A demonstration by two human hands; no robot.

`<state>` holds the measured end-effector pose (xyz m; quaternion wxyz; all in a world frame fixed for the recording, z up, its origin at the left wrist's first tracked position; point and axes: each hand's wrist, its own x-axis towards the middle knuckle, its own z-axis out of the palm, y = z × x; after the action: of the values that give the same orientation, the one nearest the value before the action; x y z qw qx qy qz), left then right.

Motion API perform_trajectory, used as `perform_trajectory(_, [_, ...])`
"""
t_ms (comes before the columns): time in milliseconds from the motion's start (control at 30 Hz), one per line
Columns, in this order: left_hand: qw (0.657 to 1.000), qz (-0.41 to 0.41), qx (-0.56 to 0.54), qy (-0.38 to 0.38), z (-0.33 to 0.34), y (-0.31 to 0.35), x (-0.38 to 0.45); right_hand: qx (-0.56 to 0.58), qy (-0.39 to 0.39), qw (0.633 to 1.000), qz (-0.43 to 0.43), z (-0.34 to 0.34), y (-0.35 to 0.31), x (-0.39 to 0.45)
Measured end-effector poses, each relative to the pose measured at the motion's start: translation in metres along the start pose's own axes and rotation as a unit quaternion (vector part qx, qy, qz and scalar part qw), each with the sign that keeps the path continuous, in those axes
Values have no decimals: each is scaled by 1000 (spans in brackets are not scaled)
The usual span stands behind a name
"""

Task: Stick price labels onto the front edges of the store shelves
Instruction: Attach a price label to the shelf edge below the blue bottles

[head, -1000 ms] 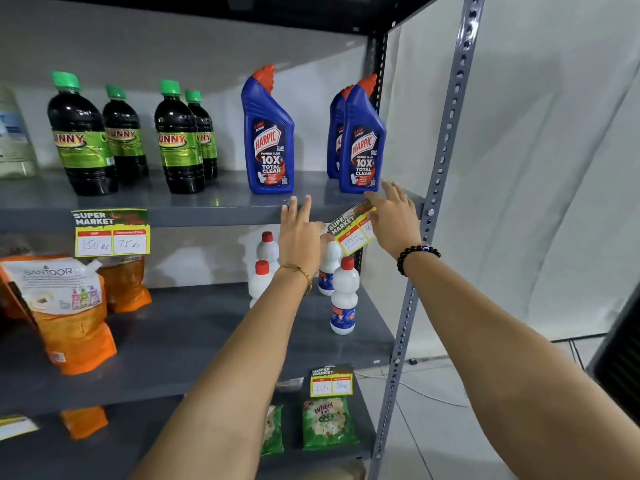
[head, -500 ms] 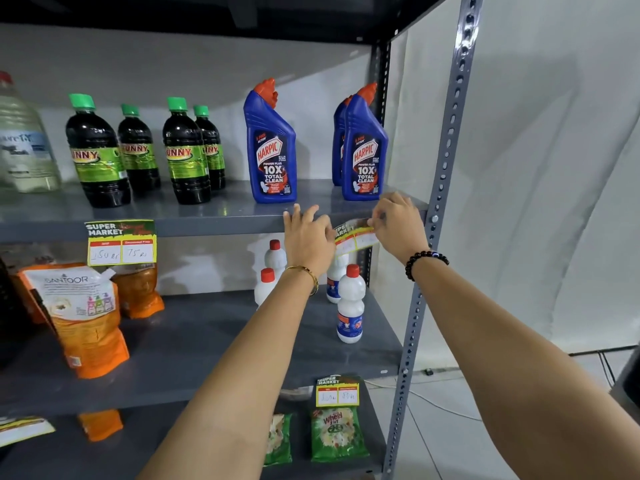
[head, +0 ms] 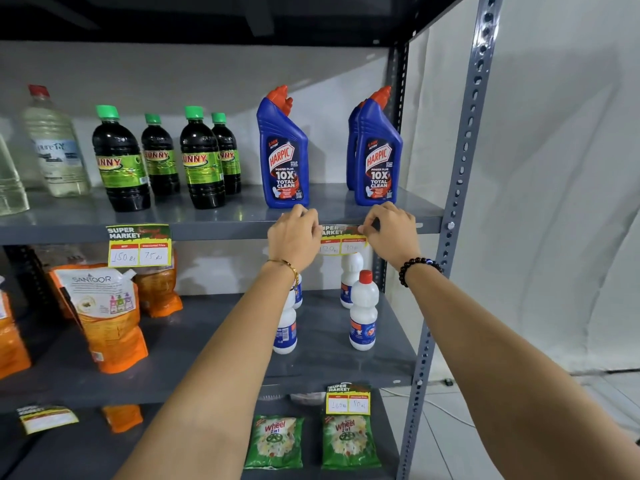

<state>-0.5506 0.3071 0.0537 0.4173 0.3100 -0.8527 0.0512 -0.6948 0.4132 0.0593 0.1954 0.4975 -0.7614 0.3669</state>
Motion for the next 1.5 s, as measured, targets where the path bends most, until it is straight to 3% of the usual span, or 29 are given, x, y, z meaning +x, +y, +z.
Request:
perform_trajectory(667, [996, -22, 77, -39, -4, 12, 10, -31, 11, 997, 68, 2, -17, 2])
perform_trajectory(1200, [998, -37, 37, -33, -3, 8, 11, -41, 11, 995, 88, 7, -21, 6])
perform_trajectory(1500, [996, -50, 68, -38, 2, 15, 16, -63, 28, 993, 93, 11, -24, 7])
